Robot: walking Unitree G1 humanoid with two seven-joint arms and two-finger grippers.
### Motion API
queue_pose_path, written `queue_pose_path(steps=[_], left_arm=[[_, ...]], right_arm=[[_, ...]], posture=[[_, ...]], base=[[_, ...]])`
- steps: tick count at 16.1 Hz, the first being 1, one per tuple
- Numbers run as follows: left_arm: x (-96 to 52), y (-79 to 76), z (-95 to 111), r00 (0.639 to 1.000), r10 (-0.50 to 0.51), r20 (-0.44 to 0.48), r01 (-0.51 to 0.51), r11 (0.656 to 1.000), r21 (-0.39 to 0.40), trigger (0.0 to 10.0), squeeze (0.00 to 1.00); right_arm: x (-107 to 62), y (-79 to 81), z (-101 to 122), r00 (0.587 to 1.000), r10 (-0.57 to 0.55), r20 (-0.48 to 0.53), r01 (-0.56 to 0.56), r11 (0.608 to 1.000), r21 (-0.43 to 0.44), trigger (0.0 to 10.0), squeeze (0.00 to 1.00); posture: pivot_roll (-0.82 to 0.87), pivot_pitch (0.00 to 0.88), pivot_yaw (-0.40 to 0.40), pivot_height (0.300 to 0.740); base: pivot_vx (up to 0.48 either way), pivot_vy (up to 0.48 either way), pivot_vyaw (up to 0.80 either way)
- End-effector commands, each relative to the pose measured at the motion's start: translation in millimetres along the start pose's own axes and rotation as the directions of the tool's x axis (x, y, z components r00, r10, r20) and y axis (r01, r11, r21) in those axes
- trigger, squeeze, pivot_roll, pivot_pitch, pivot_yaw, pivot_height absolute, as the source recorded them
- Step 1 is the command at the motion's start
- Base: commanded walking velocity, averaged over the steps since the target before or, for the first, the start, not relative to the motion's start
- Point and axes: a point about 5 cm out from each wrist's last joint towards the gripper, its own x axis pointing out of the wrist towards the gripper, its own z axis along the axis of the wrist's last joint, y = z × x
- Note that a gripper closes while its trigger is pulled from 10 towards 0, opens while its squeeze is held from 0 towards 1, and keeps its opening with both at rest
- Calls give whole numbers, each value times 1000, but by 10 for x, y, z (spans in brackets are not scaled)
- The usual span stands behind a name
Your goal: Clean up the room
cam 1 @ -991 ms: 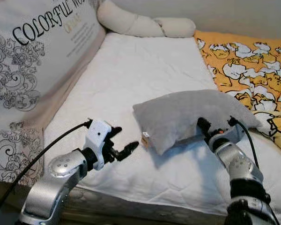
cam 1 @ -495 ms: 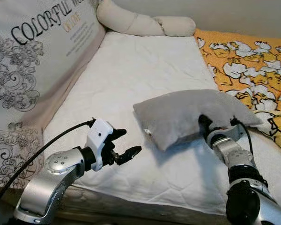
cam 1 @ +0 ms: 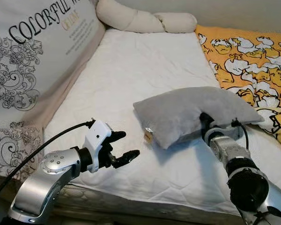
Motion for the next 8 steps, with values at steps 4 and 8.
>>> queue_pose_path(steps=[4,8], left_arm=[[5,-28,25,1000,-24,3,24,999,30,10000,0],[15,-24,7,1000,-21,-3,21,999,27,10000,0]], right_arm=[[10,-14,-36,999,-42,-12,41,997,-59,0,0],[1,-80,-6,996,-90,13,91,993,-71,0,0]], posture=[[97,0,-15,740],[102,0,-17,740]], base=[[0,0,0],[0,0,0]])
